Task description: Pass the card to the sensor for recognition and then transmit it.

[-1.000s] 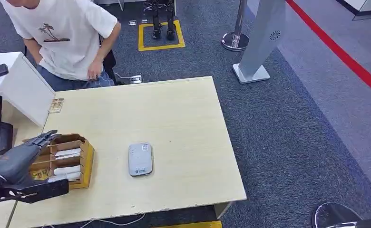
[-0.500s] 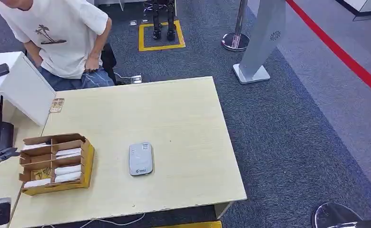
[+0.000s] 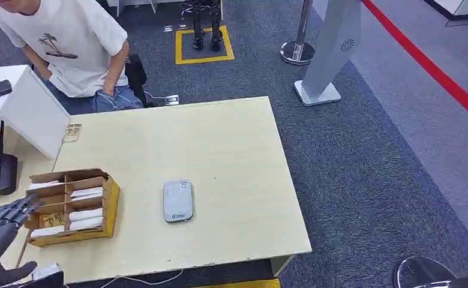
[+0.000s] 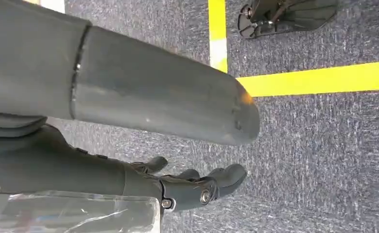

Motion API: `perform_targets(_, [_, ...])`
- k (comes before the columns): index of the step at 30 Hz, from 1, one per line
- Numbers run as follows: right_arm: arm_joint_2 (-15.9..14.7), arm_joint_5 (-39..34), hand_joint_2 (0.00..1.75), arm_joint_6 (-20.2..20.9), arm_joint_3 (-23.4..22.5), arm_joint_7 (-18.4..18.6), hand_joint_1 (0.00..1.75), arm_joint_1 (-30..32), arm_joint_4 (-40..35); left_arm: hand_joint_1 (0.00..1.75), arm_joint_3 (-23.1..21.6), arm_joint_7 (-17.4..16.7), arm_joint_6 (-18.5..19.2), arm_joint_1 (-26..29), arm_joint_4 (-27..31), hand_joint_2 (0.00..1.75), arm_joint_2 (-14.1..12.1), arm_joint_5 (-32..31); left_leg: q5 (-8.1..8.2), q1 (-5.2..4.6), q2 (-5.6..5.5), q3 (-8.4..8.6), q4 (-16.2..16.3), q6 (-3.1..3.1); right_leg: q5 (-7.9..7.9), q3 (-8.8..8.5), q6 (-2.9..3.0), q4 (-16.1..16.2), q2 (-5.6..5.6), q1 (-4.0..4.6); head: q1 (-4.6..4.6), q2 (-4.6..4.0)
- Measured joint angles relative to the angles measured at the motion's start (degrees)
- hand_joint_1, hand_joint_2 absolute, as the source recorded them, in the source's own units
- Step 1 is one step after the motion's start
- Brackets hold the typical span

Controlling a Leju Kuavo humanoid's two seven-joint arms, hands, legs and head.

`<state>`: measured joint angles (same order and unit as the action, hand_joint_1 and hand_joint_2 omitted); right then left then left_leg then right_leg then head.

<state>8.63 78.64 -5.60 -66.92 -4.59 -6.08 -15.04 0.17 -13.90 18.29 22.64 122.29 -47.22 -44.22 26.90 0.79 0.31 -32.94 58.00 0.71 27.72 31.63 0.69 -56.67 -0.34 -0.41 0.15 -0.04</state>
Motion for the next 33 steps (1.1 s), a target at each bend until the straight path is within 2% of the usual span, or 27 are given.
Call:
perform_targets(2, [0.0, 0.3, 1.75, 0.0, 0.4, -0.1, 0.0, -0.1, 0.0, 0.0, -2.1, 0.0, -1.9, -0.1, -0.6, 1.75, 3.8, -4.1, 0.03, 0.01, 0.0, 0.0, 0.0, -0.04, 0.0, -0.01, -0.01, 0.0, 0.0, 0.0, 0.02, 0.0])
perform_targets(5, [0.0, 1.3, 1.75, -0.2, 1.0, -0.1, 0.0, -0.1, 0.0, 0.0, -4.9, 0.0, -3.5, -0.8, -2.0, 1.75, 11.0, -10.9, 0.04, -0.01, 0.0, 0.0, 0.0, -0.06, 0.01, -0.02, -0.02, 0.1, -0.01, -0.01, 0.02, 0.02])
perform_targets(10, [-0.1, 2.0, 1.75, -0.4, 1.8, 0.3, 0.0, -0.2, -0.1, 0.0, -7.2, -0.2, -3.9, -0.8, -3.0, 1.75, 16.8, -13.0, 0.06, 0.0, 0.01, 0.0, 0.0, -0.09, 0.0, -0.02, -0.03, 0.1, 0.0, 0.0, 0.04, 0.0])
perform_targets(16, [-0.7, 1.2, 1.75, -1.2, 1.9, -0.1, 0.0, -0.4, -0.3, 0.0, -7.7, 1.1, -3.6, -0.6, -3.3, 1.75, 20.1, -13.1, 0.06, 0.01, 0.0, 0.02, 0.0, -0.09, 0.0, 0.02, -0.02, 0.1, -0.01, 0.0, 0.02, 0.0])
perform_targets(21, [-0.7, 0.3, 1.75, -1.4, 1.9, -0.7, 0.0, -0.5, -0.5, 0.0, -8.0, 3.1, -2.6, -4.3, -5.3, 1.75, 22.6, -14.1, 0.05, 0.01, 0.02, 0.03, 0.0, -0.09, -0.01, -0.01, -0.01, 0.0, -0.02, 0.01, 0.0, 0.02])
perform_targets(27, [-0.7, -0.2, 1.75, -1.4, 1.8, -1.0, 0.0, -0.5, -0.5, 0.0, -8.3, 4.3, -1.7, -6.2, -6.7, 1.75, 23.9, -14.5, 0.05, 0.01, 0.01, 0.03, 0.0, -0.09, -0.01, 0.02, -0.01, 0.0, -0.02, 0.01, 0.02, 0.02])
perform_targets(30, [-0.7, -0.5, 1.75, -1.4, 1.7, -0.7, 0.0, -0.5, -0.5, 0.0, -8.7, 5.9, -0.1, -9.0, -8.8, 1.75, 24.2, -15.1, 0.05, 0.01, -0.01, 0.03, 0.0, -0.09, -0.01, 0.01, -0.01, 0.0, -0.03, 0.01, 0.0, 0.02])
perform_targets(33, [-0.7, -1.0, 1.75, -1.7, 1.5, 1.0, 0.0, -0.4, -0.5, 0.0, -9.0, 7.4, 1.5, -12.4, -11.0, 1.75, 24.3, -15.1, 0.04, 0.01, 0.01, 0.04, 0.0, -0.09, -0.01, 0.02, -0.01, 0.0, -0.03, 0.01, 0.02, 0.02])
